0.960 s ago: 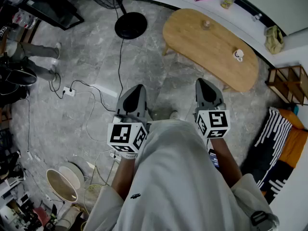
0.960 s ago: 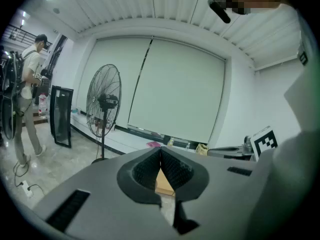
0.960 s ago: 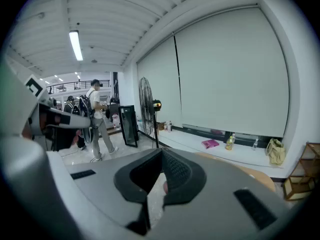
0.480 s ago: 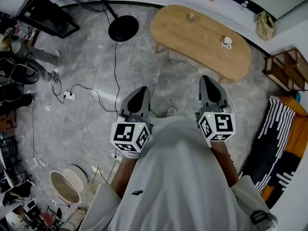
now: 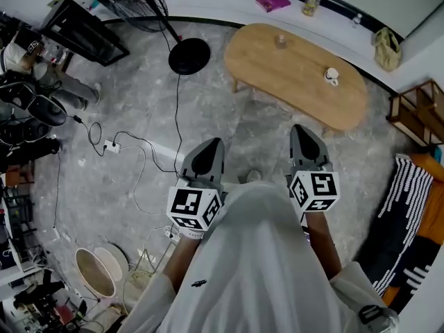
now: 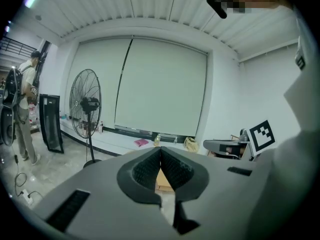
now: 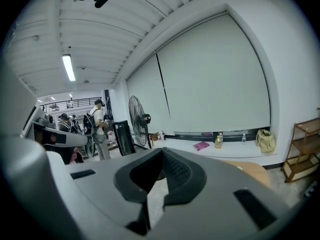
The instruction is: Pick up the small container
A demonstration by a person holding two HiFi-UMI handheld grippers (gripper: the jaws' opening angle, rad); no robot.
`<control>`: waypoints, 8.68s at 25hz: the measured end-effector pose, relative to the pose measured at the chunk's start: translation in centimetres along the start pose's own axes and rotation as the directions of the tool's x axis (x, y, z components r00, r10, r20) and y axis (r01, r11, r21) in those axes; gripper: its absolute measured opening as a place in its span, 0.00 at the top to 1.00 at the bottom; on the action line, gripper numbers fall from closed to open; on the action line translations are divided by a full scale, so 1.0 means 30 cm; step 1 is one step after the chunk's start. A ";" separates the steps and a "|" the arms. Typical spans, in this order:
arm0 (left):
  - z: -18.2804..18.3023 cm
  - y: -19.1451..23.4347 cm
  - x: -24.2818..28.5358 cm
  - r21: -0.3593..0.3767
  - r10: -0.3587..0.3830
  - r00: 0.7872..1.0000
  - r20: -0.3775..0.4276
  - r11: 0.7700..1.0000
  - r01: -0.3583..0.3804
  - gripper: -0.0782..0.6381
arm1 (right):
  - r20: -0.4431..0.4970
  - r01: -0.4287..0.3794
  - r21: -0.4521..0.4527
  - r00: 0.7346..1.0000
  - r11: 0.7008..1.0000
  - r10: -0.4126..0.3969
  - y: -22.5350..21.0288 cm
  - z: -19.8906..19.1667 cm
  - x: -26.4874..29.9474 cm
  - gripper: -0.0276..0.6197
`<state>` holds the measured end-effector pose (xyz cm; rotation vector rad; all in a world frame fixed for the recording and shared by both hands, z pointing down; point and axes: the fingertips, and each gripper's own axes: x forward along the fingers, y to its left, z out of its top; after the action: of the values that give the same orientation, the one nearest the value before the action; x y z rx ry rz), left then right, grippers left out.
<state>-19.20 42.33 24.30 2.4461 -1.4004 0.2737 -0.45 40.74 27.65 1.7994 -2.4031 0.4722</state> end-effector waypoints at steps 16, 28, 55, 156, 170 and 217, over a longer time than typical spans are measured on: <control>0.010 -0.033 0.196 -0.017 -0.089 0.994 -0.068 0.996 0.088 0.86 | -0.012 0.098 0.051 0.995 0.994 -0.097 -0.158 0.001 0.037 0.95; 0.081 0.089 0.484 -0.051 -0.177 0.977 -0.118 0.984 0.172 0.86 | -0.023 0.156 0.055 0.988 0.986 -0.155 -0.230 0.099 0.280 0.95; 0.450 0.563 1.123 -0.097 -0.303 0.945 -0.122 0.951 0.293 0.86 | -0.123 0.261 0.031 0.959 0.965 -0.255 -0.333 0.339 1.010 0.95; -0.258 0.497 2.094 -0.244 -0.118 0.815 -0.567 0.969 -0.029 0.86 | -0.568 -0.139 -0.085 0.821 0.987 0.066 -1.172 -0.807 2.127 0.38; -0.343 0.526 2.124 -0.243 -0.093 0.804 -0.587 0.968 -0.066 0.86 | -0.579 -0.099 -0.107 0.815 0.989 0.019 -1.218 -0.936 2.254 0.36; -0.187 0.485 2.008 -0.163 -0.077 0.848 -0.525 0.987 -0.011 0.86 | -0.559 -0.205 -0.252 0.829 0.946 0.031 -1.154 -0.770 2.150 0.43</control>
<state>-1.46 -11.05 50.91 2.0373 -1.0826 0.7366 11.00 -20.15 72.96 1.1801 -2.0456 0.5128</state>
